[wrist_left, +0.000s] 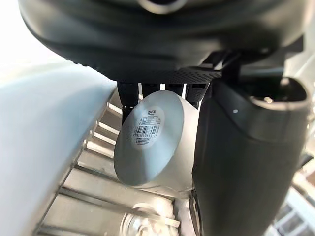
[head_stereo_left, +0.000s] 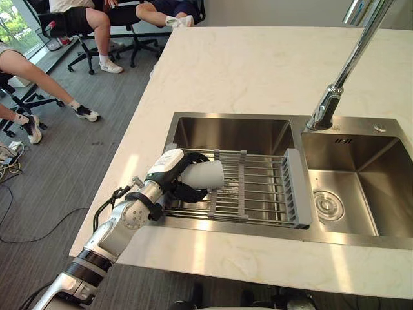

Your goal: Walk over to the sink, pick up the cup, carry it to the dishwasher, place the cup inside the dishwasher, then close the dishwasher door

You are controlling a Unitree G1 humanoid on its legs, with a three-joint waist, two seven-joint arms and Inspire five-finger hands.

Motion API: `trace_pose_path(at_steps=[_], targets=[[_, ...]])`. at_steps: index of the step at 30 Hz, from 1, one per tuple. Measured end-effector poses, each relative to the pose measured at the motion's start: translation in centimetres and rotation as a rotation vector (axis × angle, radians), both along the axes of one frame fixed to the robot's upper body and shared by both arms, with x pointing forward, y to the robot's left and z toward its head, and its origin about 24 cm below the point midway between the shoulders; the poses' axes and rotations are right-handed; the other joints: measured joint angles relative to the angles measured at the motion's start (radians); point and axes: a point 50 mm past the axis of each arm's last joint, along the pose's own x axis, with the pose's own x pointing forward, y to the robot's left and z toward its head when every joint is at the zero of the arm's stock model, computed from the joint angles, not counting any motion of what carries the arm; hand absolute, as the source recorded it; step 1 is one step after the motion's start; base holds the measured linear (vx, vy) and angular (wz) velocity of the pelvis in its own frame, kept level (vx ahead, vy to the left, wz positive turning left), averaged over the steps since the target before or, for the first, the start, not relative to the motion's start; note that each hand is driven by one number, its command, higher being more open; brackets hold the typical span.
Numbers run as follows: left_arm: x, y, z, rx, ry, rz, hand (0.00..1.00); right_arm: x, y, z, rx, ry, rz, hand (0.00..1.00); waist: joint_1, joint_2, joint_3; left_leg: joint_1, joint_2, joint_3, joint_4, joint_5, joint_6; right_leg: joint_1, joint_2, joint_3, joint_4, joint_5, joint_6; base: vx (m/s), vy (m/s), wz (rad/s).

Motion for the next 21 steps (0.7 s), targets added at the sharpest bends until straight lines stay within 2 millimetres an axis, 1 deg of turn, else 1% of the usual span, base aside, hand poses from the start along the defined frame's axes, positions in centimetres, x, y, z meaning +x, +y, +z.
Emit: trace_pose_path(at_steps=[2, 4, 6, 8, 11, 15, 19, 21], targets=[[-0.2, 0.0, 0.9, -0.028, -0.048, 0.010, 0.00, -0.1, -0.1, -0.1, -0.001, 0.005, -0.004, 1.00, 0.011, 0.000, 0.000, 0.000, 0.001, -0.001, 0.000, 0.000, 0.000, 0.000, 0.001, 0.000, 0.003, -0.001, -0.001, 0.00, 0.000, 0.00], [-0.6, 0.1, 1.9, -0.075, -0.100, 0.024, 0.00, -0.2, -0.2, -0.1, -0.002, 0.007, -0.012, 1.00, 0.015, 0.000, 0.000, 0.000, 0.000, -0.003, 0.001, 0.000, 0.000, 0.000, 0.000, -0.002, 0.006, -0.003, -0.002, 0.00, 0.000, 0.00], [-1.2, -0.3, 3.0, -0.132, -0.155, 0.022, 0.00, -0.2, -0.2, -0.2, -0.002, 0.012, -0.015, 1.00, 0.029, 0.000, 0.000, 0.000, 0.000, -0.004, 0.004, 0.000, 0.000, 0.000, 0.000, -0.002, 0.009, -0.003, -0.002, 0.00, 0.000, 0.00], [-1.8, -0.6, 3.5, -0.173, -0.190, 0.018, 0.00, -0.3, -0.3, -0.2, -0.002, 0.016, -0.018, 1.00, 0.035, 0.000, 0.000, 0.000, 0.000, -0.004, 0.005, 0.000, 0.000, 0.000, 0.000, -0.002, 0.011, -0.003, -0.002, 0.00, 0.000, 0.00], [-2.7, -1.1, 3.9, -0.243, -0.225, 0.016, 0.00, -0.3, -0.2, -0.3, -0.001, 0.017, -0.019, 1.00, 0.039, -0.002, -0.001, 0.000, 0.000, -0.005, 0.008, 0.000, 0.000, -0.001, 0.000, -0.003, 0.014, -0.003, -0.002, 0.00, 0.000, 0.00], [-3.7, -1.2, 4.0, -0.340, -0.252, 0.046, 0.00, -0.2, -0.1, -0.3, 0.001, 0.015, -0.021, 1.00, 0.041, -0.004, -0.003, -0.003, 0.000, -0.005, 0.012, 0.000, 0.000, -0.005, 0.000, -0.002, 0.021, -0.004, 0.000, 0.00, 0.000, 0.00], [-4.6, -1.2, 4.3, -0.424, -0.285, 0.077, 0.00, -0.2, 0.1, -0.4, 0.003, 0.019, -0.026, 1.00, 0.045, -0.012, -0.008, -0.008, 0.000, -0.005, 0.016, 0.000, 0.000, -0.009, 0.000, -0.002, 0.025, -0.004, 0.000, 0.00, 0.000, 0.00], [-5.2, -1.2, 4.5, -0.514, -0.297, 0.097, 0.00, -0.3, 0.2, -0.5, 0.003, 0.028, -0.030, 1.00, 0.053, -0.017, -0.011, -0.008, 0.000, -0.005, 0.018, 0.000, 0.000, -0.009, 0.000, -0.001, 0.026, -0.004, 0.000, 0.00, 0.000, 0.00]])
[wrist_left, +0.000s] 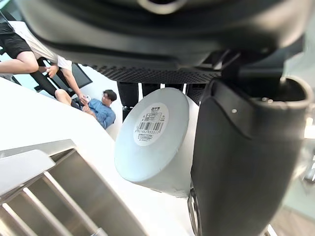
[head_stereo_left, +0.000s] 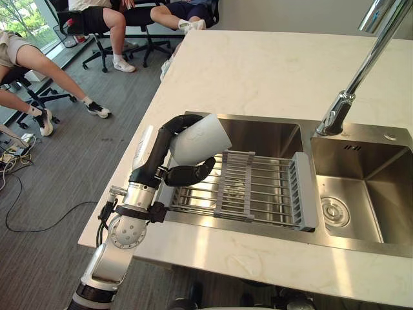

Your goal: Walk over to the sink, pick up the cup, carry it to the dishwasher, place the cup inside the dishwasher, then close the dishwasher door

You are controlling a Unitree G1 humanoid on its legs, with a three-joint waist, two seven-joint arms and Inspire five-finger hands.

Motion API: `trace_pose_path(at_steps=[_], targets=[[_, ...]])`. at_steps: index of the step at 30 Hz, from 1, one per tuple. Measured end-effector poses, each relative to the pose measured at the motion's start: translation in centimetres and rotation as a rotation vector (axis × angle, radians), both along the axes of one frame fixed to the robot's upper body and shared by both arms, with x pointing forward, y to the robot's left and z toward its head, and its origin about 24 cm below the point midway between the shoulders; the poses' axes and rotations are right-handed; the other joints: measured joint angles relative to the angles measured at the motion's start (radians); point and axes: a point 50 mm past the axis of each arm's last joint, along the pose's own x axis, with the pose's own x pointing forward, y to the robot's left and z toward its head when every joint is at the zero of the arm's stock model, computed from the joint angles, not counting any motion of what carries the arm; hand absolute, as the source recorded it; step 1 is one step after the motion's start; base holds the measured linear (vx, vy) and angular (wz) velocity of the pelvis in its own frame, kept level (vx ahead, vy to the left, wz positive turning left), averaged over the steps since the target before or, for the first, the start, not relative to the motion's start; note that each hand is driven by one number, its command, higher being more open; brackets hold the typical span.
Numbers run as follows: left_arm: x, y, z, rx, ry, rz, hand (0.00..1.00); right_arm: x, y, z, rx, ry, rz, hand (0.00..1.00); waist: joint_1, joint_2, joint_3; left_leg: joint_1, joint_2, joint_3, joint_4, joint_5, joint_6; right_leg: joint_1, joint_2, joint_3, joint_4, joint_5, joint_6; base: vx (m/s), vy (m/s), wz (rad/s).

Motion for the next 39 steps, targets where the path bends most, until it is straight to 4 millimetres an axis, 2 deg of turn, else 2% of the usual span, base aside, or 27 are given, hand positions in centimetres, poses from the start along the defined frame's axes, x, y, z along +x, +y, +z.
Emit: trace_pose_path(at_steps=[6, 12, 20, 26, 28, 29, 30, 31, 33, 34, 35, 37, 38, 39], targets=[[-2.0, 0.7, -0.1, -0.296, -0.009, 0.043, 0.00, -0.2, 0.5, -0.3, 0.011, 0.014, -0.016, 1.00, 0.018, -0.022, -0.018, -0.006, 0.002, 0.000, 0.004, -0.001, -0.001, -0.006, 0.002, 0.000, 0.004, 0.000, 0.000, 0.00, 0.000, 0.00], [-2.7, 1.4, -1.0, -0.490, 0.031, 0.085, 0.00, -0.3, 1.1, -0.6, 0.046, 0.033, -0.045, 1.00, 0.036, -0.033, -0.041, -0.019, 0.002, 0.002, 0.013, -0.002, -0.001, -0.020, 0.001, 0.003, 0.014, 0.000, 0.000, 0.00, 0.000, 0.00], [-3.7, 1.6, -1.2, -0.644, 0.036, 0.076, 0.00, -0.5, 1.4, -1.0, 0.050, 0.055, -0.052, 1.00, 0.053, -0.040, -0.055, -0.039, 0.004, 0.005, 0.031, -0.007, -0.002, -0.036, 0.004, 0.008, 0.023, 0.000, 0.000, 0.00, 0.001, -0.02], [-5.0, 1.6, -0.4, -0.718, 0.005, 0.063, 0.00, 0.0, 2.1, -0.9, 0.056, 0.044, -0.046, 1.00, 0.071, -0.055, -0.048, -0.043, 0.016, 0.056, 0.103, -0.054, 0.000, -0.057, 0.005, 0.072, 0.081, 0.004, 0.008, -0.02, 0.031, -0.24], [-5.0, 1.4, 0.2, -0.720, -0.028, 0.043, 0.00, 0.7, 2.3, -0.7, 0.051, 0.024, -0.034, 1.00, 0.066, -0.050, -0.022, -0.055, 0.025, 0.052, 0.136, -0.071, 0.007, -0.076, 0.009, 0.103, 0.140, -0.001, 0.019, -0.10, 0.051, -0.03], [-4.8, 1.1, 0.6, -0.727, -0.044, 0.023, 0.00, 1.0, 2.2, -0.5, 0.046, 0.015, -0.034, 1.00, 0.065, -0.049, -0.011, -0.063, 0.026, 0.042, 0.140, -0.074, 0.014, -0.090, 0.012, 0.143, 0.166, 0.002, 0.043, -0.15, 0.090, 0.29], [-4.5, 0.6, 0.9, -0.740, -0.055, 0.000, 0.00, 1.1, 2.3, -0.5, 0.045, 0.010, -0.037, 1.00, 0.063, -0.038, 0.000, -0.076, 0.031, 0.020, 0.134, -0.055, 0.025, -0.110, 0.015, 0.193, 0.217, -0.028, 0.055, -0.13, 0.097, 0.42], [-4.4, 0.4, 1.0, -0.741, -0.060, -0.010, 0.00, 1.2, 2.4, -0.5, 0.046, 0.009, -0.033, 1.00, 0.062, -0.040, 0.006, -0.077, 0.029, 0.008, 0.130, -0.045, 0.024, -0.125, 0.011, 0.211, 0.298, -0.065, 0.048, -0.05, 0.062, 0.69], [-4.3, -0.1, 0.9, -0.752, -0.048, -0.033, 0.00, 1.1, 3.0, -0.4, 0.055, 0.008, -0.012, 1.00, 0.066, -0.044, 0.006, -0.094, 0.010, -0.056, 0.129, -0.017, 0.012, -0.128, -0.002, 0.291, 0.508, -0.151, 0.075, -0.04, -0.034, 0.85], [-4.3, -0.2, 0.9, -0.755, -0.049, -0.038, 0.00, 1.4, 3.1, -0.2, 0.058, -0.005, -0.011, 1.00, 0.070, -0.046, 0.005, -0.108, 0.001, -0.072, 0.138, -0.012, 0.008, -0.122, -0.006, 0.311, 0.525, -0.166, 0.076, -0.04, -0.098, 0.69], [-4.3, -0.3, 0.9, -0.759, -0.050, -0.042, 0.00, 1.8, 3.3, 0.1, 0.059, -0.025, -0.008, 1.00, 0.074, -0.054, 0.000, -0.127, -0.009, -0.088, 0.148, -0.004, -0.002, -0.114, -0.010, 0.327, 0.519, -0.181, 0.074, -0.08, -0.137, 0.60], [-4.4, -1.1, 0.9, -0.783, -0.038, -0.068, 0.00, 3.9, 3.8, 1.6, 0.063, -0.124, 0.012, 1.00, 0.123, -0.050, 0.002, -0.215, -0.029, -0.134, 0.177, 0.023, -0.042, -0.086, -0.006, 0.342, 0.381, -0.254, 0.045, -0.19, -0.247, 0.65], [-4.4, -1.4, 0.9, -0.791, -0.034, -0.080, 0.00, 4.4, 3.9, 1.9, 0.062, -0.146, 0.016, 1.00, 0.130, -0.048, 0.003, -0.235, -0.029, -0.150, 0.180, 0.032, -0.055, -0.081, -0.002, 0.334, 0.348, -0.266, 0.041, -0.25, -0.271, 0.79], [-4.4, -2.2, 0.8, -0.813, -0.016, -0.112, 0.00, 5.6, 4.0, 2.6, 0.055, -0.184, 0.029, 1.00, 0.128, -0.019, 0.012, -0.267, -0.021, -0.210, 0.184, 0.053, -0.082, -0.080, 0.029, 0.298, 0.315, -0.269, 0.024, -0.25, -0.226, 1.06]])
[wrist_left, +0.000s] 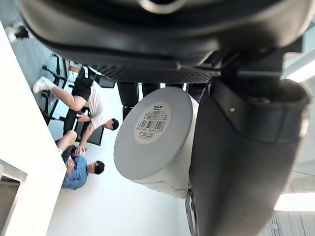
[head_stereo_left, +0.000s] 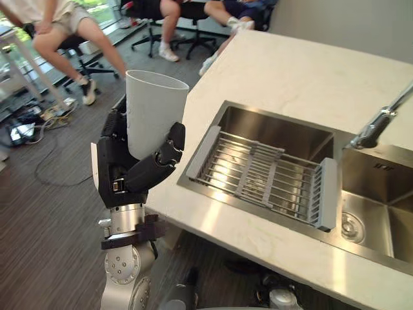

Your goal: Walk over to the sink, pick up the cup, carry it to the dishwasher, place the cup inside the dishwasher, then close the dishwasher door

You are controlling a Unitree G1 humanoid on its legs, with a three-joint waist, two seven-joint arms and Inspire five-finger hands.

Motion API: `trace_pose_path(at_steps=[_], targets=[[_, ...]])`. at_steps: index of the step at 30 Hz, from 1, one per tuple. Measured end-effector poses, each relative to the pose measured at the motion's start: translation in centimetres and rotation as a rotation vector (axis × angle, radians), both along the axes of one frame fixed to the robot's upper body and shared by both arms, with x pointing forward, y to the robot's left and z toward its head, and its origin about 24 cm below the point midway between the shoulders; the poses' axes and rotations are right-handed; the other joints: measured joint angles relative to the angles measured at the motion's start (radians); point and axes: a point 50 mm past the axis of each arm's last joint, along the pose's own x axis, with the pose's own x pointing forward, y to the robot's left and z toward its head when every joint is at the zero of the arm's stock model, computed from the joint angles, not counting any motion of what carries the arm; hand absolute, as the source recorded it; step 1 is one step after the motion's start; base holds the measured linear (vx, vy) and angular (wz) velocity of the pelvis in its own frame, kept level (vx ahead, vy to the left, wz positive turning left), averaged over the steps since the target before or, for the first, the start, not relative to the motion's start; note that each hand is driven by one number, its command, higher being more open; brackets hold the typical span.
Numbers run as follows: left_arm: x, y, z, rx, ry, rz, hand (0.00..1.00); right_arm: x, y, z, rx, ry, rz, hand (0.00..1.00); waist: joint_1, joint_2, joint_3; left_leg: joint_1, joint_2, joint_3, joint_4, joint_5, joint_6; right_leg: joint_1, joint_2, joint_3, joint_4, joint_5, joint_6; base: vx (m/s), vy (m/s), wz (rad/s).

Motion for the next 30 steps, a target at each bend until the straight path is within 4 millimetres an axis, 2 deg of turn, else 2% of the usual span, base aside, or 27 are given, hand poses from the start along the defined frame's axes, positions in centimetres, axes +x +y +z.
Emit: trace_pose_path(at_steps=[1, 2, 3, 4, 5, 6, 8, 9, 12, 13, 14, 15, 17, 18, 19, 23, 26, 30], targets=[[-0.1, -0.8, -0.1, -0.018, 0.007, -0.037, 0.00, 0.7, -0.4, 0.4, -0.019, -0.024, 0.002, 1.00, -0.008, 0.026, 0.014, -0.007, 0.021, -0.035, -0.020, 0.033, -0.013, -0.002, 0.030, -0.050, 0.001, 0.008, -0.018, -0.26, -0.225, 1.16], [-0.2, -1.2, -0.1, -0.023, 0.011, -0.056, 0.00, 1.0, -0.5, 0.5, -0.025, -0.031, 0.002, 1.00, -0.009, 0.035, 0.016, -0.006, 0.031, -0.043, -0.046, 0.063, -0.014, -0.002, 0.042, -0.078, 0.005, 0.011, -0.028, -0.27, -0.197, 1.32], [-0.2, -1.7, -0.1, -0.021, 0.010, -0.087, 0.00, 1.2, -0.6, 0.7, -0.028, -0.040, -0.001, 1.00, -0.021, 0.038, 0.011, 0.001, 0.046, 0.006, -0.121, 0.102, 0.025, -0.010, 0.032, -0.145, -0.002, 0.020, -0.051, -0.25, -0.135, 1.30], [-0.2, -1.9, 0.0, -0.017, 0.003, -0.102, 0.00, 1.3, -0.8, 0.7, -0.033, -0.040, -0.009, 1.00, -0.037, 0.037, 0.011, -0.022, 0.048, 0.104, -0.083, 0.070, 0.067, -0.015, 0.022, -0.193, -0.006, 0.031, -0.058, -0.23, -0.116, 1.32], [-0.2, -2.0, 0.1, -0.016, -0.004, -0.109, 0.00, 1.3, -1.0, 0.7, -0.039, -0.043, -0.018, 1.00, -0.039, 0.033, 0.012, -0.040, 0.047, 0.178, -0.031, 0.050, 0.085, -0.023, 0.010, -0.216, -0.004, 0.035, -0.058, -0.21, -0.096, 1.18], [-0.1, -2.2, 0.3, -0.022, -0.018, -0.117, 0.00, 1.1, -1.4, 0.9, -0.050, -0.053, -0.027, 1.00, -0.042, 0.025, 0.013, -0.044, 0.051, 0.331, 0.090, 0.006, 0.111, -0.036, -0.022, -0.253, 0.001, 0.049, -0.053, -0.12, -0.068, 0.86], [0.0, -2.4, 0.7, -0.040, -0.035, -0.138, 0.00, 0.9, -1.4, 1.3, -0.047, -0.073, -0.031, 1.00, -0.053, 0.028, 0.006, -0.018, 0.062, 0.423, 0.147, -0.061, 0.115, -0.050, -0.047, -0.290, 0.001, 0.063, -0.049, -0.15, 0.017, 0.86], [0.3, -3.1, 1.2, -0.051, -0.064, -0.185, 0.00, 1.2, -1.0, 1.7, -0.037, -0.093, -0.021, 1.00, -0.067, 0.034, 0.002, 0.007, 0.074, 0.456, 0.172, -0.119, 0.122, -0.057, -0.061, -0.328, 0.000, 0.070, -0.039, -0.19, 0.102, 0.76], [0.7, -4.0, 1.1, -0.027, -0.074, -0.251, 0.00, 1.2, -0.6, 1.7, -0.021, -0.092, -0.019, 1.00, -0.077, 0.037, -0.016, 0.036, 0.090, 0.512, 0.173, -0.175, 0.131, -0.054, -0.074, -0.366, 0.002, 0.076, -0.022, -0.13, 0.146, 0.44], [0.9, -4.2, 0.9, -0.021, -0.065, -0.267, 0.00, 1.1, -0.5, 1.6, -0.015, -0.089, -0.023, 1.00, -0.080, 0.038, -0.027, 0.046, 0.084, 0.522, 0.134, -0.174, 0.114, -0.056, -0.078, -0.373, 0.010, 0.075, -0.014, -0.11, 0.187, 0.31], [1.1, -4.4, 0.3, -0.006, -0.037, -0.283, 0.00, 0.9, -0.2, 1.4, -0.002, -0.077, -0.034, 1.00, -0.086, 0.018, -0.042, 0.070, 0.051, 0.524, 0.058, -0.152, 0.114, -0.056, -0.097, -0.373, -0.011, 0.076, -0.007, -0.07, 0.179, 0.29], [1.5, -4.4, -0.4, 0.010, -0.008, -0.282, 0.00, 0.6, 0.1, 1.0, 0.011, -0.058, -0.039, 1.00, -0.093, 0.004, -0.059, 0.106, 0.024, 0.534, -0.031, -0.145, 0.111, -0.037, -0.115, -0.378, -0.059, 0.093, 0.013, -0.03, 0.146, 0.31], [1.9, -4.5, -1.0, 0.015, 0.020, -0.280, 0.00, 0.2, 0.1, 0.6, 0.016, -0.037, -0.043, 1.00, -0.109, 0.004, -0.069, 0.140, 0.006, 0.547, -0.101, -0.135, 0.114, 0.000, -0.120, -0.378, -0.134, 0.129, 0.015, 0.06, 0.126, 0.47], [2.1, -4.6, -1.3, 0.027, 0.035, -0.285, 0.00, -0.3, -0.3, 0.0, 0.013, -0.005, -0.042, 1.00, -0.114, 0.013, -0.073, 0.150, 0.005, 0.549, -0.118, -0.069, 0.118, 0.024, -0.117, -0.390, -0.163, 0.151, 0.037, 0.10, 0.140, 0.47], [2.2, -4.5, -1.6, 0.049, 0.046, -0.291, 0.00, -1.2, -1.1, -0.8, 0.028, 0.046, -0.051, 1.00, -0.112, 0.012, -0.073, 0.163, -0.004, 0.542, -0.121, -0.041, 0.141, 0.050, -0.120, -0.399, -0.176, 0.159, 0.048, 0.08, 0.098, 0.38], [2.6, -3.0, -1.8, 0.067, 0.056, -0.230, 0.00, -3.6, -4.8, -1.6, 0.026, 0.105, -0.172, 1.00, -0.114, 0.003, -0.074, 0.176, -0.032, 0.519, -0.135, -0.031, 0.155, 0.073, -0.137, -0.400, -0.184, 0.163, 0.050, 0.11, 0.065, 0.28], [2.5, -1.9, -2.1, 0.070, 0.072, -0.181, 0.00, -3.9, -5.6, -1.6, 0.007, 0.108, -0.176, 1.00, -0.114, -0.012, -0.075, 0.187, -0.034, 0.515, -0.147, -0.032, 0.155, 0.085, -0.137, -0.402, -0.192, 0.167, 0.056, 0.06, -0.015, 0.03], [1.4, -1.5, -3.0, 0.055, 0.123, -0.174, 0.00, -3.8, -5.8, -1.9, 0.001, 0.114, -0.181, 1.00, -0.114, -0.010, -0.076, 0.214, -0.039, 0.489, -0.159, -0.044, 0.151, 0.099, -0.148, -0.432, -0.148, 0.166, 0.054, 0.01, -0.016, 0.15]])
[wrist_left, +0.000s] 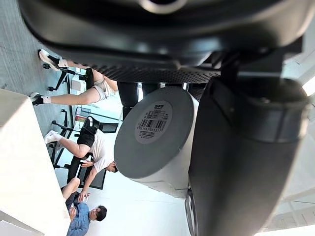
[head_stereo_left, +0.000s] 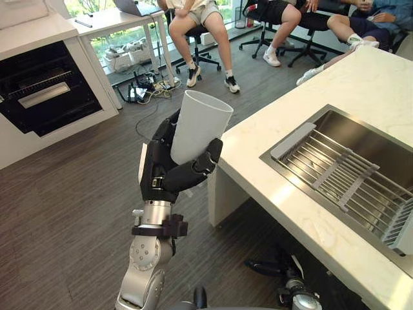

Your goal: Walk over to the sink, pick up the cup, carry it to the dishwasher, place the cup inside the dishwasher, then close the dishwasher door

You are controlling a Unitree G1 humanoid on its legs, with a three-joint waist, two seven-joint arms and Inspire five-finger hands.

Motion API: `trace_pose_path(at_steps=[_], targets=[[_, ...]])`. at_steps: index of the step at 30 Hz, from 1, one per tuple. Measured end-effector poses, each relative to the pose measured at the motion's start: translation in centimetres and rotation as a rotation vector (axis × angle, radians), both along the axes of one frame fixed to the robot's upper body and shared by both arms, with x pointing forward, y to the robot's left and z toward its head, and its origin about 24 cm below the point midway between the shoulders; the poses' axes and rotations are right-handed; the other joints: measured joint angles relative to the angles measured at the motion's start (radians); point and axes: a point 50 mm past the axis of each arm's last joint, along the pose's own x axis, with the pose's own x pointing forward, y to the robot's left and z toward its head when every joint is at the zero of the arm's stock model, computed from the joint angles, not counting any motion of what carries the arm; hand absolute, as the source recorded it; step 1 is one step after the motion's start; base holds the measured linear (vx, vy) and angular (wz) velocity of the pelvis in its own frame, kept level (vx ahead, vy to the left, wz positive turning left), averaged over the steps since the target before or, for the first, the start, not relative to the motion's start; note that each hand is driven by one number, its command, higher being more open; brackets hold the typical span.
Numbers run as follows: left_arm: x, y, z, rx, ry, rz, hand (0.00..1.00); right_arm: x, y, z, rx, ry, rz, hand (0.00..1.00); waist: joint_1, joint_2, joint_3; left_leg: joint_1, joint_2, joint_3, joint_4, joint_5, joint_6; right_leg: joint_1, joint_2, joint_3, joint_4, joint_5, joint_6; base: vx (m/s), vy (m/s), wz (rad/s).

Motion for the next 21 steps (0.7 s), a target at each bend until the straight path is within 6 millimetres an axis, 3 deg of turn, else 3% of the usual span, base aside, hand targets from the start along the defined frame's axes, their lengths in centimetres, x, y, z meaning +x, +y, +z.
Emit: trace_pose_path(at_steps=[4, 5, 6, 9, 13, 15, 17, 18, 19, 21], targets=[[-0.4, 0.3, 0.3, -0.011, -0.012, 0.012, 0.00, 0.0, -0.1, -0.3, -0.001, 0.018, 0.001, 1.00, 0.001, 0.015, 0.015, 0.009, -0.002, -0.083, 0.041, -0.031, 0.027, -0.094, -0.048, -0.022, 0.336, -0.011, -0.018, 0.01, 0.052, 0.64], [-0.4, 0.9, 0.8, 0.000, -0.034, 0.031, 0.00, 0.2, 0.4, -0.3, 0.011, 0.013, 0.001, 1.00, -0.001, 0.002, 0.029, 0.017, -0.019, -0.115, 0.060, -0.040, 0.040, -0.136, -0.076, 0.008, 0.466, 0.001, -0.036, 0.08, 0.066, 0.85], [-0.5, 1.2, 1.0, 0.002, -0.045, 0.046, 0.00, 0.2, 0.7, -0.3, 0.021, 0.013, 0.002, 1.00, -0.004, 0.010, 0.037, 0.016, -0.023, -0.157, 0.084, -0.049, 0.054, -0.175, -0.065, 0.061, 0.541, -0.040, -0.059, 0.09, 0.048, 0.92], [-0.4, 1.4, 1.1, -0.007, -0.046, 0.074, 0.00, 0.6, 1.5, -0.3, 0.037, 0.003, 0.030, 1.00, -0.001, 0.013, 0.043, -0.012, -0.034, -0.258, 0.131, -0.063, 0.057, -0.238, 0.037, 0.201, 0.475, -0.143, -0.052, 0.08, 0.013, 1.03], [-0.1, 0.4, 0.9, -0.024, -0.032, 0.043, 0.00, 1.5, 1.5, 0.4, 0.038, -0.040, 0.034, 1.00, -0.017, 0.009, 0.060, -0.014, -0.082, -0.417, 0.169, -0.075, 0.051, -0.338, 0.150, 0.406, 0.397, -0.149, -0.043, 0.06, -0.070, 1.23], [-0.2, -0.2, 0.9, -0.028, -0.032, 0.018, 0.00, 1.7, 1.4, 0.7, 0.032, -0.058, 0.032, 1.00, -0.028, 0.006, 0.059, -0.009, -0.116, -0.505, 0.197, -0.094, 0.044, -0.347, 0.159, 0.447, 0.349, -0.144, -0.045, 0.11, -0.168, 1.58], [-0.2, -0.6, 0.9, -0.032, -0.031, 0.000, 0.00, 1.7, 1.5, 1.1, 0.032, -0.084, 0.026, 1.00, -0.029, -0.011, 0.052, -0.011, -0.159, -0.578, 0.237, -0.137, 0.025, -0.313, 0.117, 0.407, 0.246, -0.068, -0.058, 0.16, -0.227, 1.52], [-0.4, -0.7, 0.6, -0.044, -0.017, 0.001, 0.00, 1.9, 1.8, 1.3, 0.045, -0.099, 0.022, 1.00, -0.030, -0.005, 0.048, -0.023, -0.138, -0.570, 0.268, -0.164, 0.024, -0.289, 0.107, 0.338, 0.228, -0.024, -0.073, 0.16, -0.211, 1.16], [-0.4, -0.8, 0.6, -0.051, -0.013, -0.002, 0.00, 2.1, 1.7, 1.5, 0.046, -0.109, 0.017, 1.00, -0.032, 0.006, 0.043, -0.035, -0.110, -0.537, 0.298, -0.176, 0.017, -0.272, 0.110, 0.302, 0.205, -0.022, -0.083, 0.22, -0.257, 1.45], [-0.5, -1.2, 0.6, -0.077, -0.015, -0.012, 0.00, 3.0, 1.6, 2.4, 0.045, -0.164, 0.020, 1.00, -0.012, 0.036, 0.038, -0.067, -0.002, -0.412, 0.372, -0.219, -0.055, -0.200, 0.149, 0.205, 0.147, -0.009, -0.102, 0.27, -0.285, 1.12]])
